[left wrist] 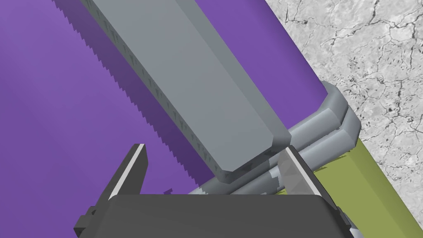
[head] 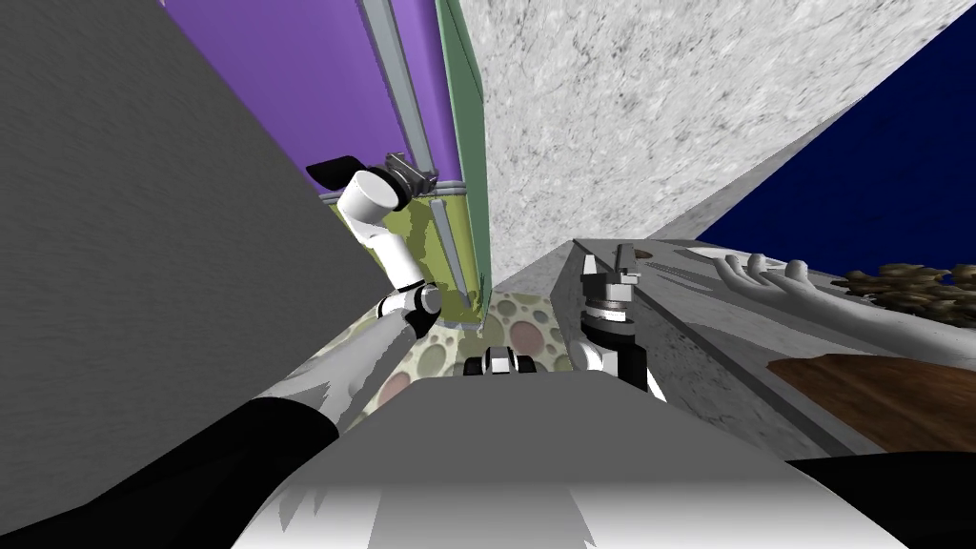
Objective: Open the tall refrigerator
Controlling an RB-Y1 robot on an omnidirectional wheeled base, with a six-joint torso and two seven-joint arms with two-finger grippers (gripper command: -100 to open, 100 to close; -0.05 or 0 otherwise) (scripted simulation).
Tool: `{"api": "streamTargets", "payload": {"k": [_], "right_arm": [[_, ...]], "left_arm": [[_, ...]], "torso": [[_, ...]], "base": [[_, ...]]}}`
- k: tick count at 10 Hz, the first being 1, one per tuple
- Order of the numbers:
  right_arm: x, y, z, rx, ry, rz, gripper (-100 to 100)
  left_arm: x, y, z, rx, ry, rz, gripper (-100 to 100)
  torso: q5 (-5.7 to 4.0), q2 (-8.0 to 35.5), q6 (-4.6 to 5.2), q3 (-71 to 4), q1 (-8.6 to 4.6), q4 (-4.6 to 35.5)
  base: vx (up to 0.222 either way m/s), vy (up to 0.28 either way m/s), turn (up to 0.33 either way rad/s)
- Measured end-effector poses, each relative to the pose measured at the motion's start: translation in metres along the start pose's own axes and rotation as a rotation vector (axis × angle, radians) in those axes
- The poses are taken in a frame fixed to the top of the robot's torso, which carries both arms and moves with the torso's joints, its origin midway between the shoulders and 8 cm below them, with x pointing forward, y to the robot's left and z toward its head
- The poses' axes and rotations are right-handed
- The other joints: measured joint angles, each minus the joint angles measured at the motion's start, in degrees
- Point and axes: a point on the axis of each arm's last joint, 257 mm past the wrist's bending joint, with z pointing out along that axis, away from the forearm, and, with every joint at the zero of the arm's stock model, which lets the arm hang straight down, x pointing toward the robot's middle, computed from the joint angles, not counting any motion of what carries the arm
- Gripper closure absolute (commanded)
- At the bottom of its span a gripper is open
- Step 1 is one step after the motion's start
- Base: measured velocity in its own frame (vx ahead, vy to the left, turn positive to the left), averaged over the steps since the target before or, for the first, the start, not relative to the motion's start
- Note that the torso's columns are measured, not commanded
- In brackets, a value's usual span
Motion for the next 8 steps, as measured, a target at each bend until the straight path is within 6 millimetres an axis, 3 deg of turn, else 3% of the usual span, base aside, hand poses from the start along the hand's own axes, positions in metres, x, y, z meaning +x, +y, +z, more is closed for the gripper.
{"api": "streamTargets", "payload": {"k": [3, 8], "right_arm": [[0.000, 0.000, 0.000, 0.000, 0.000, 0.000, 0], [0.000, 0.000, 0.000, 0.000, 0.000, 0.000, 0]], "left_arm": [[0.014, 0.002, 0.015, -0.015, -0.005, -0.012, -100], [0.018, 0.016, 0.037, -0.055, -0.046, -0.024, -100]], "torso": [[0.34, 0.4, -0.30, 0.4, 0.47, -0.2], [0.33, 0.5, -0.29, 0.5, 0.31, -0.3]], "base": [[-0.017, 0.008, 0.005], [-0.040, 0.016, 0.014]]}}
